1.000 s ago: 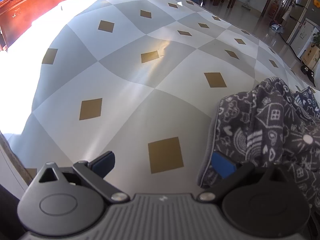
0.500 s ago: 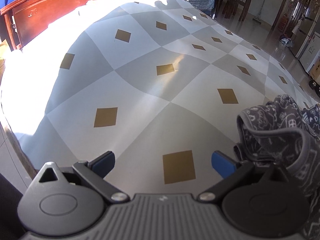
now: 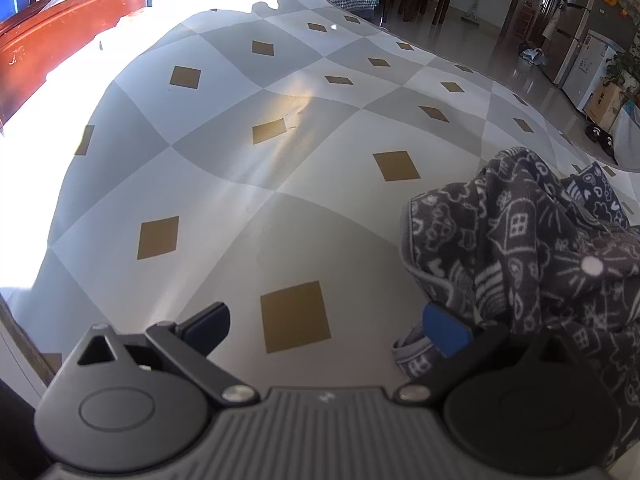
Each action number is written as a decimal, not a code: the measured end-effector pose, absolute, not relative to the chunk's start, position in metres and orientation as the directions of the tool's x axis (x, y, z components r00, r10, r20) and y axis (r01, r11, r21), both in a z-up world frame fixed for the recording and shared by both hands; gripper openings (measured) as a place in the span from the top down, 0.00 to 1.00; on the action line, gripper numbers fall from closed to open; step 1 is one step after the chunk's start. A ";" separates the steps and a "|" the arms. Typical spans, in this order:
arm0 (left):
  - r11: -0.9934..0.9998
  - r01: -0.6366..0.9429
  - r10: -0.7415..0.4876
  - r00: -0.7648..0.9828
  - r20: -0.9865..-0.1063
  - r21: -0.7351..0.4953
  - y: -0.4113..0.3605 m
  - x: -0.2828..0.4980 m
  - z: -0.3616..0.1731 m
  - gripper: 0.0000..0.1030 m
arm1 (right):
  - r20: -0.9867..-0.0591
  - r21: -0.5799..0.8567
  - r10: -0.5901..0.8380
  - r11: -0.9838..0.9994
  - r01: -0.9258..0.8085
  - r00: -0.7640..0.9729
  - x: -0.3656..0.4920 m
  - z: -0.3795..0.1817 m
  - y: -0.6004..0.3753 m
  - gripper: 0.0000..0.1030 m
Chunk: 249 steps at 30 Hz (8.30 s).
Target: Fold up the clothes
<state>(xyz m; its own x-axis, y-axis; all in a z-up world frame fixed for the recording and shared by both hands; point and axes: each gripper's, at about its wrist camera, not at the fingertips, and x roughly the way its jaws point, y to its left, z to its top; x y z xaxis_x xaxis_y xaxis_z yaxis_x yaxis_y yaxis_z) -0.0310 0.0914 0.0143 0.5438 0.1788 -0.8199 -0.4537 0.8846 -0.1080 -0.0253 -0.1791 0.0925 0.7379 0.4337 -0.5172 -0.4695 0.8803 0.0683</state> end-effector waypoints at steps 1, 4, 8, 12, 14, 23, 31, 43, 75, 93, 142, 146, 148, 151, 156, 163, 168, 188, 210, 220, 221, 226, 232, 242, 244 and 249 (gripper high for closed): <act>0.884 -0.454 0.178 0.541 -0.822 -0.108 0.091 -0.030 0.014 0.00 | -0.532 0.062 0.443 0.870 -0.489 0.722 -0.027 0.088 -0.175 0.67; 0.882 -0.457 0.176 0.539 -0.824 -0.111 0.093 -0.031 0.013 0.00 | -0.571 0.058 0.483 0.830 -0.554 0.664 -0.032 0.075 -0.161 0.59; 0.882 -0.456 0.171 0.540 -0.824 -0.116 0.094 -0.031 0.013 0.00 | -0.603 0.063 0.527 0.780 -0.622 0.599 -0.037 0.062 -0.144 0.53; 0.884 -0.453 0.165 0.541 -0.825 -0.120 0.095 -0.031 0.014 0.00 | -0.630 0.050 0.541 0.744 -0.666 0.557 -0.041 0.049 -0.128 0.49; 0.883 -0.452 0.159 0.542 -0.825 -0.126 0.097 -0.031 0.014 0.00 | -0.642 0.036 0.543 0.727 -0.686 0.541 -0.042 0.043 -0.120 0.48; 0.883 -0.447 0.144 0.545 -0.826 -0.141 0.099 -0.030 0.015 0.00 | -0.681 -0.027 0.519 0.687 -0.726 0.516 -0.042 0.020 -0.092 0.45; 0.886 -0.441 0.138 0.544 -0.828 -0.141 0.099 -0.030 0.015 0.00 | -0.699 -0.077 0.485 0.680 -0.729 0.526 -0.036 0.000 -0.076 0.45; 0.880 -0.448 0.153 0.583 -0.798 -0.159 0.105 -0.035 0.024 0.00 | -0.672 -0.083 0.452 0.741 -0.667 0.586 -0.030 0.007 -0.080 0.87; 0.962 -0.248 0.066 0.608 -0.792 -0.111 0.050 -0.051 0.025 0.00 | -0.402 0.177 -0.016 0.980 0.095 0.915 -0.027 0.130 -0.298 0.57; 0.958 -0.175 -0.066 0.637 -0.768 -0.228 0.021 -0.004 0.054 0.00 | -0.457 0.247 0.047 0.966 0.076 0.888 -0.046 0.138 -0.312 0.47; 0.986 -0.152 0.024 0.563 -0.826 -0.075 -0.006 0.087 -0.015 0.00 | -0.791 0.290 0.084 0.924 0.251 0.605 -0.051 0.038 -0.332 0.43; 0.981 -0.175 0.031 0.554 -0.832 -0.080 -0.002 0.075 -0.014 0.00 | -0.787 0.290 0.081 0.924 0.251 0.611 -0.050 0.039 -0.328 0.43; 0.979 -0.187 0.034 0.551 -0.834 -0.084 0.001 0.068 -0.014 0.00 | -0.786 0.290 0.081 0.924 0.250 0.612 -0.050 0.040 -0.327 0.43; 0.975 -0.204 0.040 0.548 -0.836 -0.087 0.004 0.059 -0.014 0.00 | -0.783 0.285 0.079 0.927 0.243 0.617 -0.050 0.041 -0.324 0.43; 0.967 -0.238 0.056 0.548 -0.835 -0.091 0.009 0.041 -0.014 0.00 | -0.781 0.283 0.082 0.930 0.233 0.620 -0.051 0.042 -0.321 0.43; 0.956 -0.275 0.070 0.542 -0.838 -0.098 0.015 0.021 -0.013 0.00 | -0.780 0.284 0.087 0.932 0.225 0.620 -0.050 0.042 -0.319 0.43; 0.949 -0.300 0.088 0.535 -0.840 -0.092 0.018 0.006 -0.012 0.00 | -0.778 0.287 0.095 0.933 0.217 0.621 -0.048 0.043 -0.316 0.43; 0.969 -0.240 0.101 0.592 -0.800 -0.055 0.021 -0.028 0.014 0.00 | -0.761 0.315 0.125 0.929 0.195 0.636 -0.034 0.045 -0.312 0.43; 0.990 0.072 -0.136 0.741 -0.658 -0.123 -0.008 -0.099 0.071 0.00 | -0.690 0.394 0.138 0.895 0.209 0.710 -0.054 0.074 -0.341 0.43; 0.972 0.212 -0.228 0.717 -0.659 -0.105 -0.027 -0.115 0.072 0.00 | -0.655 0.413 0.189 0.901 0.137 0.732 -0.076 0.091 -0.341 0.43; 0.971 0.217 -0.227 0.717 -0.659 -0.098 -0.029 -0.115 0.072 0.00 | -0.648 0.411 0.188 0.902 0.131 0.738 -0.080 0.093 -0.341 0.43; 0.972 0.216 -0.225 0.715 -0.663 -0.096 -0.029 -0.112 0.071 0.00 | -0.618 0.390 0.188 0.917 0.090 0.763 -0.096 0.103 -0.339 0.43; 0.968 0.228 -0.238 0.699 -0.674 -0.105 -0.028 -0.109 0.071 0.00 | -0.592 0.376 0.247 0.927 -0.009 0.767 -0.112 0.108 -0.331 0.42; 0.954 0.288 -0.265 0.675 -0.689 -0.084 -0.037 -0.113 0.065 0.00 | -0.676 0.230 0.200 0.972 -0.054 0.709 -0.074 0.088 -0.293 0.42; 0.954 0.287 -0.269 0.673 -0.689 -0.091 -0.036 -0.112 0.064 0.00 | -0.686 0.217 0.193 0.975 -0.057 0.701 -0.062 0.082 -0.287 0.42; 0.950 0.300 -0.272 0.674 -0.687 -0.082 -0.037 -0.114 0.063 0.00 | -0.654 0.278 0.242 0.958 -0.070 0.717 -0.043 0.082 -0.284 0.65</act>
<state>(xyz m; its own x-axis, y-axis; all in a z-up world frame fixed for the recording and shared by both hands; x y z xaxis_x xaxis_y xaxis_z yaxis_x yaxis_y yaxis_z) -0.1136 -0.0375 0.0632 0.6737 -0.2720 -0.6871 0.2997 0.9505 -0.0824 -0.0432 -0.2836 0.0819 0.7167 0.2418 -0.6541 -0.0698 0.9581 0.2777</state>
